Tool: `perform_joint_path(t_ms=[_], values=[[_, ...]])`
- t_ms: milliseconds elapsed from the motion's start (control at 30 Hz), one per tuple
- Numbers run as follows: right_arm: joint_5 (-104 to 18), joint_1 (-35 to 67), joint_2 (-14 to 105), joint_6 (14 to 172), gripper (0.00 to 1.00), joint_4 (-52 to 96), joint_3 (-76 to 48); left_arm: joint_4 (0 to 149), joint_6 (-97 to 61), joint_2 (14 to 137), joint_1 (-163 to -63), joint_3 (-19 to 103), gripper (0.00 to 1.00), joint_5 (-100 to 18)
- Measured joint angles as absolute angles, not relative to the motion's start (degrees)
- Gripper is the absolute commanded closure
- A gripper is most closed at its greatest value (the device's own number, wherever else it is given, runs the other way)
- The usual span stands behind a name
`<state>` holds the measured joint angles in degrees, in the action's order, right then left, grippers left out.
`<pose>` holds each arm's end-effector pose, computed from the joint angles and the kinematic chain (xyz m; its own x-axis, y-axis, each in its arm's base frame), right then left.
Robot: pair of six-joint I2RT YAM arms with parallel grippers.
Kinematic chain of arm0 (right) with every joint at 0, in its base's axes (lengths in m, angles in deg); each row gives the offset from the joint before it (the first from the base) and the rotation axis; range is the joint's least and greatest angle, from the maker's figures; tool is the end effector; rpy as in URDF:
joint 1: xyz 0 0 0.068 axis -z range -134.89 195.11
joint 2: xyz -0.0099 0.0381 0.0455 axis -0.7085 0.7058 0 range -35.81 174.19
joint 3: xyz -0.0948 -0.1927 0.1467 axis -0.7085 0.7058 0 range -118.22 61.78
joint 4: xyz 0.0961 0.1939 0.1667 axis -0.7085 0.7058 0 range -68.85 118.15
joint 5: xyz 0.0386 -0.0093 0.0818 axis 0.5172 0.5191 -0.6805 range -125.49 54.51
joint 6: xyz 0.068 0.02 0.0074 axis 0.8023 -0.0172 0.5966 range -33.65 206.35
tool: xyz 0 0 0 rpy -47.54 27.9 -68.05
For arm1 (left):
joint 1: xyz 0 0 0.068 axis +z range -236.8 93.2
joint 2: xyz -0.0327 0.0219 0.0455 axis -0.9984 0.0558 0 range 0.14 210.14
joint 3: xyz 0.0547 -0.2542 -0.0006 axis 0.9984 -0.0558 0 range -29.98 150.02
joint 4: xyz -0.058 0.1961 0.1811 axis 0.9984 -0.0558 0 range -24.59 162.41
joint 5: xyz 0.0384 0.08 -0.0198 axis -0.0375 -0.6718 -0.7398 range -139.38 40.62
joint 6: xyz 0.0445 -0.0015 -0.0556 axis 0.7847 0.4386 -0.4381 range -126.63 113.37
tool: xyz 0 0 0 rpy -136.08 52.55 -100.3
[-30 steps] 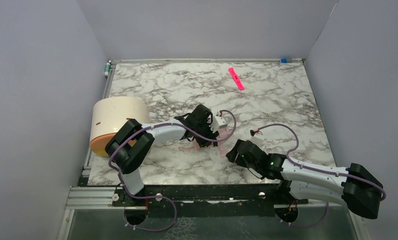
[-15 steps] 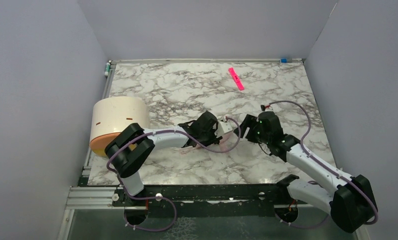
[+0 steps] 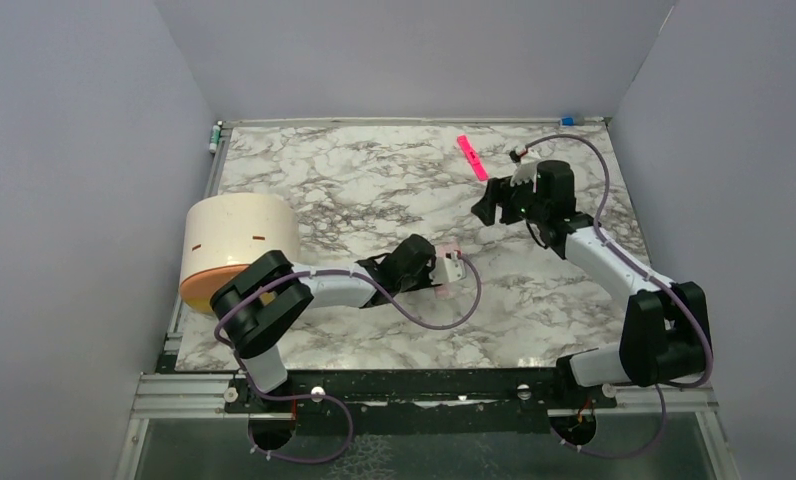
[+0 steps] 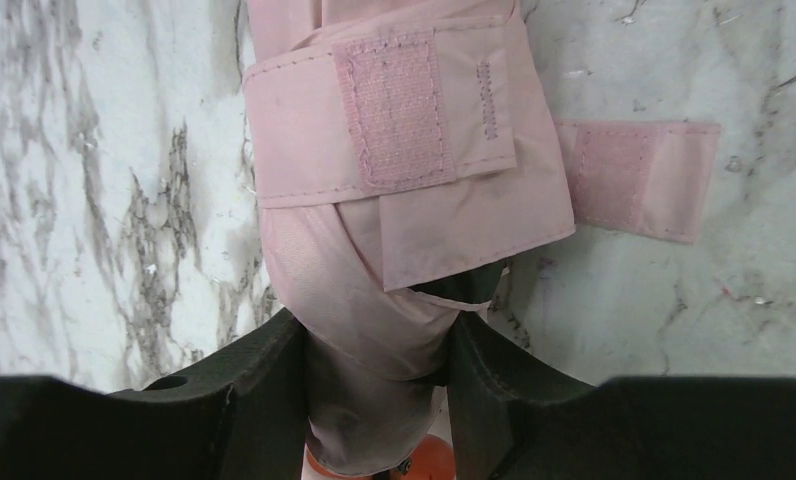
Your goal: Put away the umbrella
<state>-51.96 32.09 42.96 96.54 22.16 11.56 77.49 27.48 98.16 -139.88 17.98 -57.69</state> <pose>0.3268 0.0925 0.2249 -0.5539 0.0461 -0.8313 -0.3640 0.8846 0.2916 0.2229 -0.2825 0.1097 0.0577 0.8470 -0.5284 0.8422 0.2429 0.4813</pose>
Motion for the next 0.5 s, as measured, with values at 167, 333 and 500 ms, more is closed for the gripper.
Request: perform_joint_path(t_ms=[167, 333, 500], values=[[-65.16, 32.2, 47.48, 78.27, 0.21, 21.48, 9.27, 81.34, 33.2, 98.97, -140.12, 16.69, 1.0, -61.56], [-78.36, 32.2, 53.56, 59.04, 0.21, 31.71, 0.9, 85.49, 38.21, 99.69, -140.25, 15.05, 1.0, -64.49], [-84.86, 31.18, 58.65, 46.38, 0.21, 41.81, -6.01, 87.68, 41.42, 100.56, -140.3, 14.61, 1.0, -65.67]])
